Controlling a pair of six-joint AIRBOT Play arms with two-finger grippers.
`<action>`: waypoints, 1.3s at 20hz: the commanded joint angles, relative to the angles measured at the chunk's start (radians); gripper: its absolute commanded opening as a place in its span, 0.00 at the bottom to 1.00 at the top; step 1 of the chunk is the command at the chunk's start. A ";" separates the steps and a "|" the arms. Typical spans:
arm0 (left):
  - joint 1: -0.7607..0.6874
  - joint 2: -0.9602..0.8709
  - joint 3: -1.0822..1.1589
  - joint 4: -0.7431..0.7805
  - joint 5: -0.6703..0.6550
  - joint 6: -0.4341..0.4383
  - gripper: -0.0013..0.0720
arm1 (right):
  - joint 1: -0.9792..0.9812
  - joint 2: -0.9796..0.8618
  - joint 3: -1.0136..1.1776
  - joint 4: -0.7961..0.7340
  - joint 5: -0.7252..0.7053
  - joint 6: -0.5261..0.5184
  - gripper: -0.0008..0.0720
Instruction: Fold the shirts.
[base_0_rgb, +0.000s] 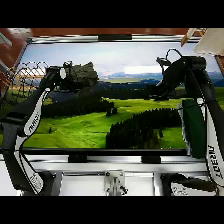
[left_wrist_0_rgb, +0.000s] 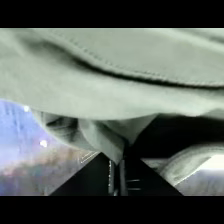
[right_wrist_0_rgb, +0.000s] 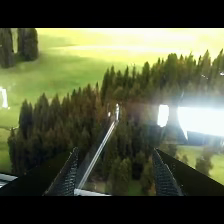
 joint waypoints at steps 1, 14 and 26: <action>-0.005 0.019 0.047 -0.034 0.008 0.016 0.06 | 0.000 0.000 0.000 0.001 -0.001 0.000 0.79; -0.227 0.736 0.193 -0.008 0.211 0.143 0.06 | -0.016 0.074 0.002 -0.093 -0.108 -0.058 0.79; -0.570 0.825 -0.225 -0.027 0.010 -0.024 0.24 | -0.034 0.477 0.002 -0.312 -0.083 -0.019 0.79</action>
